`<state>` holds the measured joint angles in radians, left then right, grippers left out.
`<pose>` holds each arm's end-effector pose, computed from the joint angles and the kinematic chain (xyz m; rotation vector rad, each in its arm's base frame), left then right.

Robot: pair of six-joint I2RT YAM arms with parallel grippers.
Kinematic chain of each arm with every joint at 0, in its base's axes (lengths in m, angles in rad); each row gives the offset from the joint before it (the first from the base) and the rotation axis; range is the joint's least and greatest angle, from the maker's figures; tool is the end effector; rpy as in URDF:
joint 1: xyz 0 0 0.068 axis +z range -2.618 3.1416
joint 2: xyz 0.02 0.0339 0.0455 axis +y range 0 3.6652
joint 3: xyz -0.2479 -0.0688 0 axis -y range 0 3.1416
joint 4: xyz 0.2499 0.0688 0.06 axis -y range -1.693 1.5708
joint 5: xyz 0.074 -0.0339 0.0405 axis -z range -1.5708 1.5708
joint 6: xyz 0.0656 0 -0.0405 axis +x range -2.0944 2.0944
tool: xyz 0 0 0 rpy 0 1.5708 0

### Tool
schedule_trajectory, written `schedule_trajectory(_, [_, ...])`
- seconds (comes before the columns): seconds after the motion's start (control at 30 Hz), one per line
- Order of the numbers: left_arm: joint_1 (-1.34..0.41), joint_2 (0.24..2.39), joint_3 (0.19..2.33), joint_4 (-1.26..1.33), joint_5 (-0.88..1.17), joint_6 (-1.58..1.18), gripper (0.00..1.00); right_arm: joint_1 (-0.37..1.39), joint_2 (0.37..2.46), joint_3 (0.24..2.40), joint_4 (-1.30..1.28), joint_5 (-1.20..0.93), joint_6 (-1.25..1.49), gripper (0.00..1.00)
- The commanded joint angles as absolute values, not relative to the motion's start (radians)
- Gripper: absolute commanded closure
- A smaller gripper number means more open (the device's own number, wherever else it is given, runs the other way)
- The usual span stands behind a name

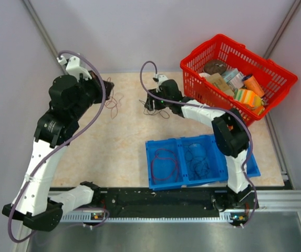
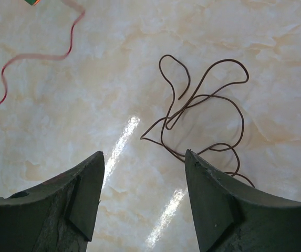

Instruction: Untangle the cables

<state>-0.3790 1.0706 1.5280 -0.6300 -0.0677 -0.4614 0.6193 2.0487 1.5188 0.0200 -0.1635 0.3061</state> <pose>0.2211 -0.0833 0.4713 -0.1236 1.7715 -0.5539 0.4018 0.2995 0.1914 -0.4384 2.1125 0.7222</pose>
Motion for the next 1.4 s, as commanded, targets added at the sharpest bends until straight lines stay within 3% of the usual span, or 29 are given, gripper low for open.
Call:
schedule_trajectory(0.0, [-0.376,1.074,1.678,-0.571,0.124,-0.517,1.00,0.601,1.997,1.554,0.028,-0.158,0.327,0.37])
schedule_trajectory(0.1, [-0.374,1.110,1.817,-0.595,0.265,-0.543,1.00,0.595,1.929,1.548,0.002,-0.176,0.325,0.35])
schedule_trajectory(0.2, [-0.374,1.140,1.917,-0.562,0.411,-0.606,1.00,0.594,1.844,1.473,0.014,-0.143,0.305,0.25])
schedule_trajectory(0.5, [-0.379,1.158,1.959,-0.241,0.693,-0.945,1.00,0.517,1.657,1.225,0.179,-0.095,0.307,0.24])
schedule_trajectory(0.97, [-0.436,1.137,1.505,-0.086,0.571,-0.944,1.00,0.456,1.434,0.989,0.351,-0.009,0.298,0.24])
schedule_trajectory(1.37, [-0.702,1.026,1.002,-0.121,0.391,-0.868,1.00,0.434,1.407,0.960,0.354,0.029,0.285,0.24])
